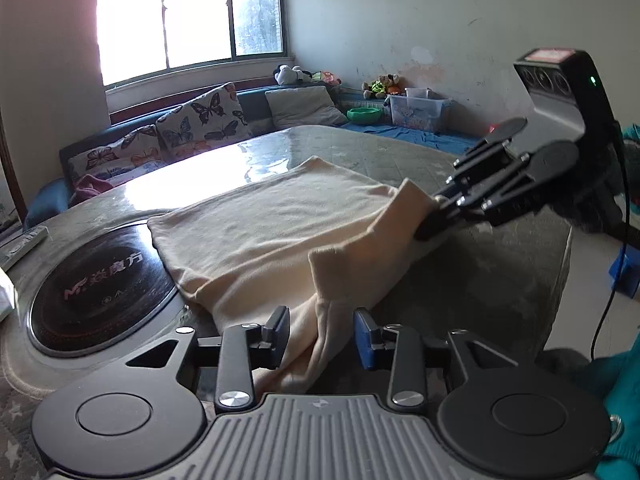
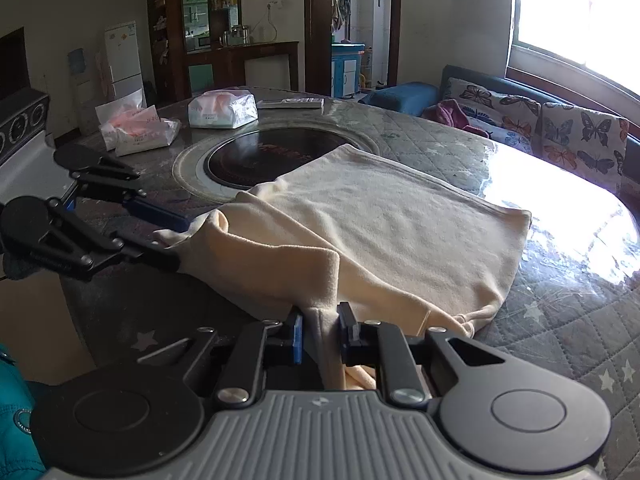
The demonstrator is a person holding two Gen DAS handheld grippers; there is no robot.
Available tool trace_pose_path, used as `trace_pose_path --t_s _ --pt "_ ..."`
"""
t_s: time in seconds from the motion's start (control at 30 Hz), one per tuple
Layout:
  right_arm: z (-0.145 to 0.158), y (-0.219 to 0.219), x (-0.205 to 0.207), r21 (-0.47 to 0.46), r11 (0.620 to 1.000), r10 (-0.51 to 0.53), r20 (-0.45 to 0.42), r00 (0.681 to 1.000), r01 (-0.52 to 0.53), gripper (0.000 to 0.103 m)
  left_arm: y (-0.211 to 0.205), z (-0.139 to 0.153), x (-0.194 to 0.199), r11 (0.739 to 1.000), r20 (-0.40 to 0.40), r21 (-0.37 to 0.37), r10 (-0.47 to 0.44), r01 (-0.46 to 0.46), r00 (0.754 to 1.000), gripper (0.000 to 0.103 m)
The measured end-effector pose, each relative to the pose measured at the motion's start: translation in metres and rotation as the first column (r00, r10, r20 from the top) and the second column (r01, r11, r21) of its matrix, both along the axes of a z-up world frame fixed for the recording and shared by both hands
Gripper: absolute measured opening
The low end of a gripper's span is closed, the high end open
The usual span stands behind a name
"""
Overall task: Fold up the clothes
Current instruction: 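Grasp the hem with the right gripper while the left gripper lifts it toward the collar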
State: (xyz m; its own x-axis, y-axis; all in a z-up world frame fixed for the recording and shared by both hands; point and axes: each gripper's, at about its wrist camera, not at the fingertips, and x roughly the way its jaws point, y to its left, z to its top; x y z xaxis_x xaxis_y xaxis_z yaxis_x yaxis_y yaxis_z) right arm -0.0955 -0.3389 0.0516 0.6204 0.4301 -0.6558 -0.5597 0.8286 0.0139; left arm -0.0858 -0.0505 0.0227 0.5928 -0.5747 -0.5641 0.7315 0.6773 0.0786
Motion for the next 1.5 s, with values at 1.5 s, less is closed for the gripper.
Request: trace_pose_path --t_s 1.5 --pt "0.047 0.001 -0.105 0.054 0.991 0.120 0.079 0.990 -0.125 0.010 0.028 0.051 -0.067 0.990 0.073 -0.140 0.007 0.004 0.997 0.004"
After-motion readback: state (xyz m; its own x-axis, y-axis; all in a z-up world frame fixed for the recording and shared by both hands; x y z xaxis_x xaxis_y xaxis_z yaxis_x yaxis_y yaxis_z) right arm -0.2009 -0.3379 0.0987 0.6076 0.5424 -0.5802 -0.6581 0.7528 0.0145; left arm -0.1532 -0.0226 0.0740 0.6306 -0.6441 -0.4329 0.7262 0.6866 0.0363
